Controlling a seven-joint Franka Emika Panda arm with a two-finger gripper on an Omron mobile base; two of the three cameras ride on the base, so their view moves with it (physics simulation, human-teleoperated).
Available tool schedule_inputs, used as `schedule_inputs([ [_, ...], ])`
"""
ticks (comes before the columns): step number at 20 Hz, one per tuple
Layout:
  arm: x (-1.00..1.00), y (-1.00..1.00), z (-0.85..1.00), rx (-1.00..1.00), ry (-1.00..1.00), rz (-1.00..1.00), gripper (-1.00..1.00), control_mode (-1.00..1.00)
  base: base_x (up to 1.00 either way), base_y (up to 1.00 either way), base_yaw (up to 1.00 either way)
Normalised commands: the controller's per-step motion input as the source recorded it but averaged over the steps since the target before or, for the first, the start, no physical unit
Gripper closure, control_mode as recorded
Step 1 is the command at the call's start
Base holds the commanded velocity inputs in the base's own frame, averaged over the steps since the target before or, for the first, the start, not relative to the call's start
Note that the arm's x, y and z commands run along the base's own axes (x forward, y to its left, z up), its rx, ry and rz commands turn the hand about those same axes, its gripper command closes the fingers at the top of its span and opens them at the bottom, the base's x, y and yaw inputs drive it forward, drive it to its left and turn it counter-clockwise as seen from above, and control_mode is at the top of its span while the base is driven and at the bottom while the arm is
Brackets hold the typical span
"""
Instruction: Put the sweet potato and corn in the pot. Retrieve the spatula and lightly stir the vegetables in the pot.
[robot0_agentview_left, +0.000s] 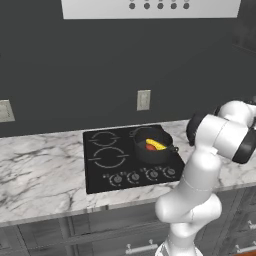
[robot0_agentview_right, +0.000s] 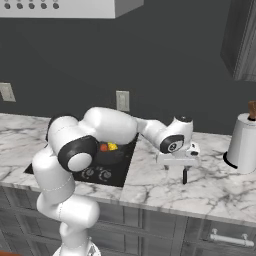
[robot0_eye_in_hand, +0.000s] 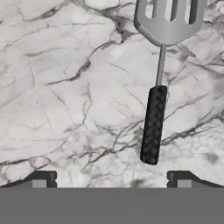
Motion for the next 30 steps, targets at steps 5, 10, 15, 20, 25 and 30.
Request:
schedule_inputs([
  [5,0.19,-0.33,-0.21,0.0,-0.06,0.0,-1.0,-1.0,0.0,0.0,0.0],
  [10,0.23,-0.43,0.0,0.05,-0.02,0.0,-1.0,-1.0,0.0,0.0,0.0],
  [15,0.05,-0.07,-0.02,0.01,0.0,0.0,-1.0,-1.0,0.0,0.0,0.0],
  [20,0.0,0.0,-0.22,0.0,0.0,0.0,-1.0,-1.0,0.0,0.0,0.0],
  [25,0.0,0.06,-0.22,0.0,0.0,0.0,-1.0,-1.0,0.0,0.0,0.0],
  [30,0.0,0.08,-0.4,0.0,0.0,0.0,-1.0,-1.0,0.0,0.0,0.0],
])
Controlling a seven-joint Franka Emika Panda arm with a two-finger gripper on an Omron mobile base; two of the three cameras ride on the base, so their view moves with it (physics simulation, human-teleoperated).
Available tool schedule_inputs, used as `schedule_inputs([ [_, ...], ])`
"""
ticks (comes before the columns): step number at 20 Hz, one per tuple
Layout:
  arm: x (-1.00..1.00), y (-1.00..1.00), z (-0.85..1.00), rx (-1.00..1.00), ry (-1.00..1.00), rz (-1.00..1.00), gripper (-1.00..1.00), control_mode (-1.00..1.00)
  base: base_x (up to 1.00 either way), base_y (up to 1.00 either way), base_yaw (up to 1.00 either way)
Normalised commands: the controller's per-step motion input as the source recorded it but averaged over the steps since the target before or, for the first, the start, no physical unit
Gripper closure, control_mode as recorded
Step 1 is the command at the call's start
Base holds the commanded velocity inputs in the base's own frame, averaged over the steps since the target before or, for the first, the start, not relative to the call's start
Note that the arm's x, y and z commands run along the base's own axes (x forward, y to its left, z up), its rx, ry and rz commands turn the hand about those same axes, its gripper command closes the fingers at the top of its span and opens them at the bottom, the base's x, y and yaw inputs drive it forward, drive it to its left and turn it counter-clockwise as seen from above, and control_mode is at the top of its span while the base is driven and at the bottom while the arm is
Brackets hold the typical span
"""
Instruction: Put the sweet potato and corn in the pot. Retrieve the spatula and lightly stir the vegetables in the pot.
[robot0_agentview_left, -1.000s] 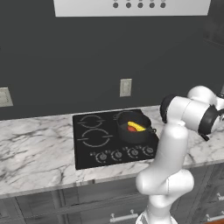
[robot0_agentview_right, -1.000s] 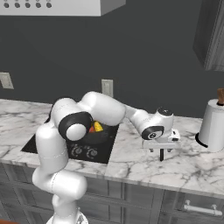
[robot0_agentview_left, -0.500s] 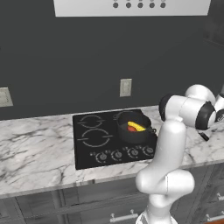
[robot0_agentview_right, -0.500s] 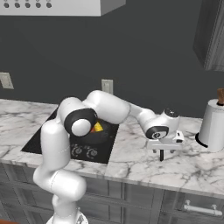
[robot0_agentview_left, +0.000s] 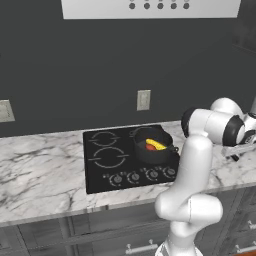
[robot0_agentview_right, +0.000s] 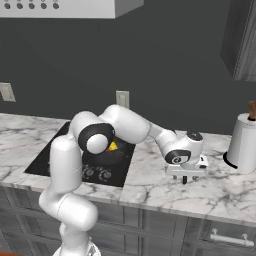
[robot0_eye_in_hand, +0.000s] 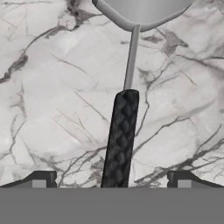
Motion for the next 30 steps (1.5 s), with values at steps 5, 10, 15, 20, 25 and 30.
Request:
schedule_inputs([
  [5,0.0,0.03,-0.35,0.0,0.0,0.0,-1.0,-1.0,0.0,0.0,0.0],
  [10,0.0,0.0,-0.05,0.0,0.02,0.0,1.0,-1.0,0.0,0.0,0.0],
  [15,0.0,0.0,0.0,0.0,0.0,0.0,1.0,-1.0,0.0,0.0,0.0],
  [20,-0.05,0.0,0.0,0.0,0.0,0.0,1.0,-1.0,0.0,0.0,0.0],
  [25,-0.32,0.37,0.37,0.0,-0.12,0.07,1.0,-1.0,0.0,0.0,0.0],
  [30,-0.2,0.29,0.98,0.0,-0.15,0.17,1.0,-1.0,0.0,0.0,0.0],
])
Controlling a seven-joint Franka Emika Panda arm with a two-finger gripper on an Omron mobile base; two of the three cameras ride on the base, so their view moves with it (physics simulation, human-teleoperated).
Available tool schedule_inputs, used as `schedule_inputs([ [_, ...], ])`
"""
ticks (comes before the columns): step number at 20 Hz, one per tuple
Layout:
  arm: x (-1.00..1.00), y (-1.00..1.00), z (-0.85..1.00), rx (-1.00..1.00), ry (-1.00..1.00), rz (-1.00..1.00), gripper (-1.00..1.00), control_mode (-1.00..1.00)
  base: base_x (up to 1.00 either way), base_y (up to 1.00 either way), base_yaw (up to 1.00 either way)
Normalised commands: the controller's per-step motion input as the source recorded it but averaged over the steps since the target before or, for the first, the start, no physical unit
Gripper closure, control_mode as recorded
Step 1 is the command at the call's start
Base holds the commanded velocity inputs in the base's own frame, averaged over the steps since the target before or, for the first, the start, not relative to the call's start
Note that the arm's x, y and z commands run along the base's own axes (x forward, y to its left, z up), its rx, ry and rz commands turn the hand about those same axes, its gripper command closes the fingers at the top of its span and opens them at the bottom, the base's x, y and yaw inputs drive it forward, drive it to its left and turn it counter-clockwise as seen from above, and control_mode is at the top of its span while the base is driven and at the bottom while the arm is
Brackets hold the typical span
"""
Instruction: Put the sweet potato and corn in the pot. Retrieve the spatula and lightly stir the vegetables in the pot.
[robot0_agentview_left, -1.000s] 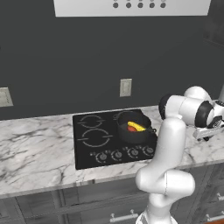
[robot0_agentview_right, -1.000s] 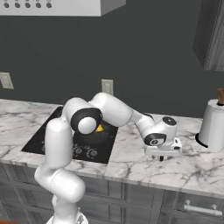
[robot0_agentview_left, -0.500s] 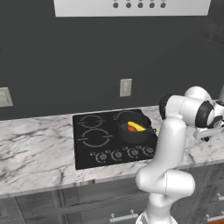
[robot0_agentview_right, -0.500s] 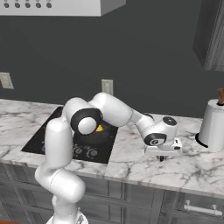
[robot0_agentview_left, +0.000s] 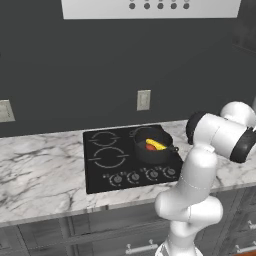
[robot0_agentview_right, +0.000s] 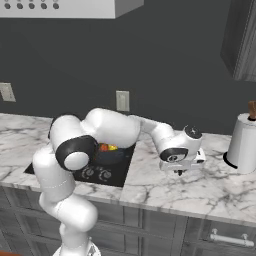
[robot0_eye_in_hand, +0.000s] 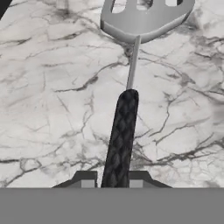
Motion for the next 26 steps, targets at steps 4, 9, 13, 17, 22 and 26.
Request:
schedule_inputs([
  [4,-0.02,0.34,1.0,-0.05,-0.01,0.21,1.0,-1.0,0.0,0.0,0.0],
  [9,0.0,0.58,0.86,-0.11,0.0,0.29,1.0,-1.0,0.0,0.0,0.0],
  [13,0.0,0.6,0.48,-0.05,-0.07,0.26,1.0,-1.0,0.0,0.0,0.0],
  [17,0.0,0.6,0.4,0.0,-0.16,0.15,1.0,-1.0,0.0,0.0,0.0],
  [22,0.0,0.64,0.44,-0.02,-0.03,0.08,1.0,-1.0,0.0,0.0,0.0],
  [26,0.11,0.76,0.34,-0.16,0.16,0.06,1.0,-1.0,0.0,0.0,0.0],
])
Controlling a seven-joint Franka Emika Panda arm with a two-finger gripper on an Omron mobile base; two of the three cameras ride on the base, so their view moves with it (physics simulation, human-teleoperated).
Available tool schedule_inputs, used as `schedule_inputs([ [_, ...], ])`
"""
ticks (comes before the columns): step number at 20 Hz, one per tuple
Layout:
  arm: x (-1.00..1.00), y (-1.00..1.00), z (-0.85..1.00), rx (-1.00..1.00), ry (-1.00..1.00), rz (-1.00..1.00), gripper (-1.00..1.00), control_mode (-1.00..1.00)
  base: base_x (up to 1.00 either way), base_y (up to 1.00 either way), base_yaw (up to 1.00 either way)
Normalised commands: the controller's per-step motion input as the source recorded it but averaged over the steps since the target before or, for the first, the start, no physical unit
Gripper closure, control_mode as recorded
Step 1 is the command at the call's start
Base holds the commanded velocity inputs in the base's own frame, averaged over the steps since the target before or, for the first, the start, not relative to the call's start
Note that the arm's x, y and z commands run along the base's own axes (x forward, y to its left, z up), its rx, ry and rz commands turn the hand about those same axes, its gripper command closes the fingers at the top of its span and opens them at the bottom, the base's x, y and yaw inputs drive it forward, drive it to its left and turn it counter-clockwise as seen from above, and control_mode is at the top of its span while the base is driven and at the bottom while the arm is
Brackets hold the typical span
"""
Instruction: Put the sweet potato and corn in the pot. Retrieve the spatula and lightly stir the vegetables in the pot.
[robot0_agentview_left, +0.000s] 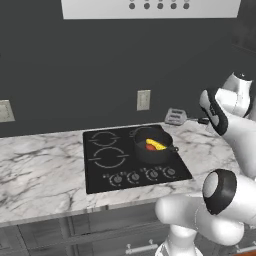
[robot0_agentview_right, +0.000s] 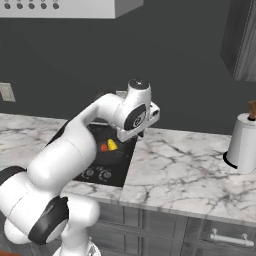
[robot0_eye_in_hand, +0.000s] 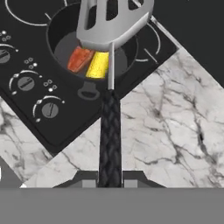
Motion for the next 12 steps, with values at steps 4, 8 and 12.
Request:
schedule_inputs([
  [4,0.27,0.7,0.16,-0.24,0.37,0.15,1.0,-1.0,0.0,0.0,0.0],
  [8,0.02,0.27,-0.03,-0.1,0.17,0.07,1.0,-1.0,0.0,0.0,0.0],
  [12,0.04,0.0,-0.06,-0.01,0.03,0.0,1.0,-1.0,0.0,0.0,0.0],
])
